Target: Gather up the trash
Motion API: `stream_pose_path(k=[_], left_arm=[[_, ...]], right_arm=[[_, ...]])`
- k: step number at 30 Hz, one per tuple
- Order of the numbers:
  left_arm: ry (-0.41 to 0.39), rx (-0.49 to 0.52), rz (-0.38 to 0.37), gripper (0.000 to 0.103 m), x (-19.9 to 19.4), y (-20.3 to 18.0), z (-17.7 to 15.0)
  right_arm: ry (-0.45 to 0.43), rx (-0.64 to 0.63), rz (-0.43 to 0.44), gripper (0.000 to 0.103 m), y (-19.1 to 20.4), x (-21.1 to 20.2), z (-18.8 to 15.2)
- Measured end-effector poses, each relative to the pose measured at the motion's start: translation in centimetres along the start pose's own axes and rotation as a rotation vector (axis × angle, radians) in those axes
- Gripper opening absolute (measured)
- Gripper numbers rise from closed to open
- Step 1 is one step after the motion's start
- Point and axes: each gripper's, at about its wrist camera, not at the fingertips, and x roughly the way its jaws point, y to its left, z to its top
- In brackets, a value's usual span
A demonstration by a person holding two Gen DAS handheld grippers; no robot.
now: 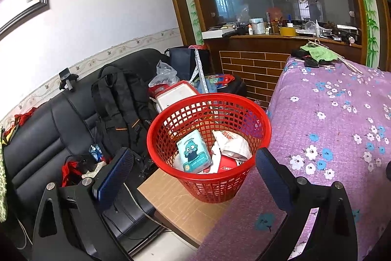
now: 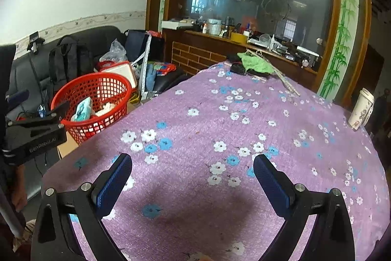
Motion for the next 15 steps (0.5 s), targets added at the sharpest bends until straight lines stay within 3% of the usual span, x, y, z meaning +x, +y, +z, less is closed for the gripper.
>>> stream_pose_path(k=[15], left_arm=[[-0.028,-0.017,0.001,0.1,-0.4,0.5,0.1]], right_arm=[[-0.058,0.024,0.037,0.103,0.5,-1.3,0.8]])
